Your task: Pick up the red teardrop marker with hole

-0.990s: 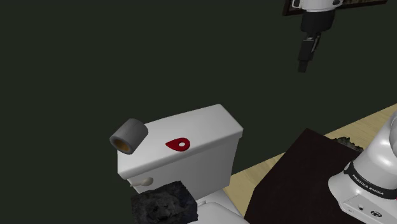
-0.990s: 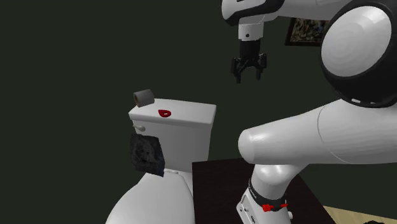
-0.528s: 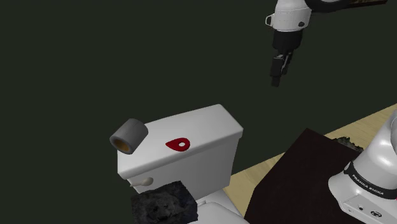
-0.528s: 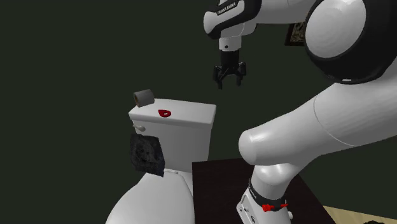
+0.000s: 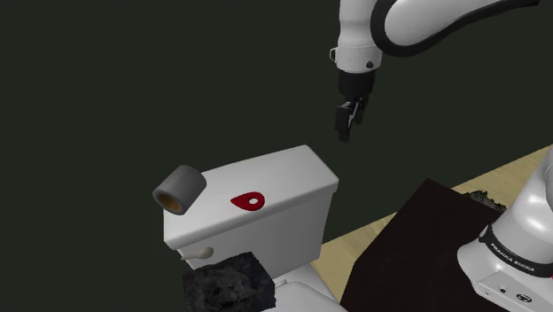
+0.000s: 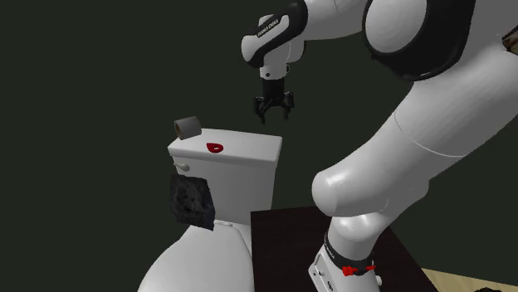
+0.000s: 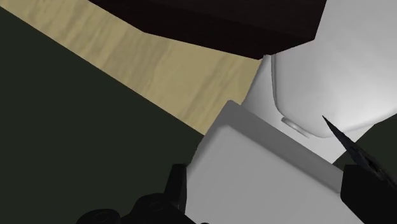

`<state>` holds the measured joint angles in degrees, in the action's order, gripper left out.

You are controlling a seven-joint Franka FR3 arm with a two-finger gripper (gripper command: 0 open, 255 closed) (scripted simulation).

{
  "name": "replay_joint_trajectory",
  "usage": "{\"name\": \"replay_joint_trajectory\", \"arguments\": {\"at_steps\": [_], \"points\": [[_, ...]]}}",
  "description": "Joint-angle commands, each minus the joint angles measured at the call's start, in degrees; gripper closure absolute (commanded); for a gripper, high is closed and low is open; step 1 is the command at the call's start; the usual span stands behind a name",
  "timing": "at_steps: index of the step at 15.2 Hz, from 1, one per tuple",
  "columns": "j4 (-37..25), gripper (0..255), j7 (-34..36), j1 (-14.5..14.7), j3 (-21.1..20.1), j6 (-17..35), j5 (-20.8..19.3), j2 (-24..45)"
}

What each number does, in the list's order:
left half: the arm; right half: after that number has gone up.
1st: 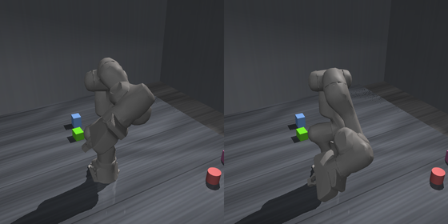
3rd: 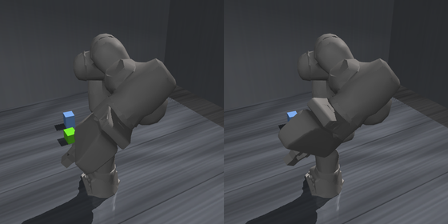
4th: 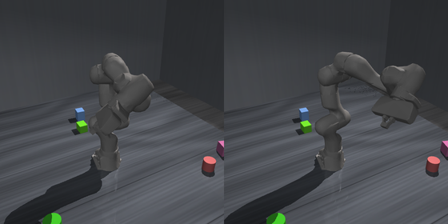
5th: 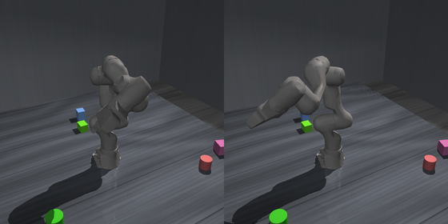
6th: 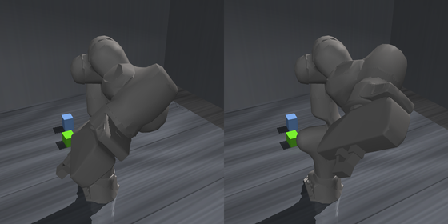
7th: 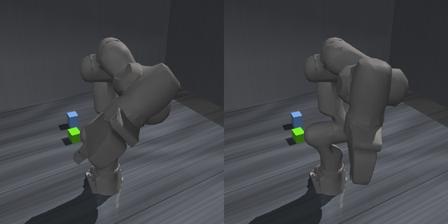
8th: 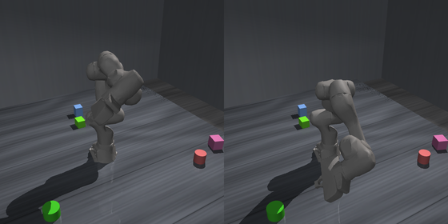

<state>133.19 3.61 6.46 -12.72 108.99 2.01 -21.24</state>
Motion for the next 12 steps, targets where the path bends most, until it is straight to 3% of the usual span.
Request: {"name": "replay_joint_trajectory", "arguments": {"at_steps": [1, 12], "points": [[-1.5, 0, 1.6, 0.4, -1.4, 2.8, -0.1, 4.0], [-14.7, 0, 11.5, 3.8, -7.5, 11.6, -5.1, 25.4]]}}
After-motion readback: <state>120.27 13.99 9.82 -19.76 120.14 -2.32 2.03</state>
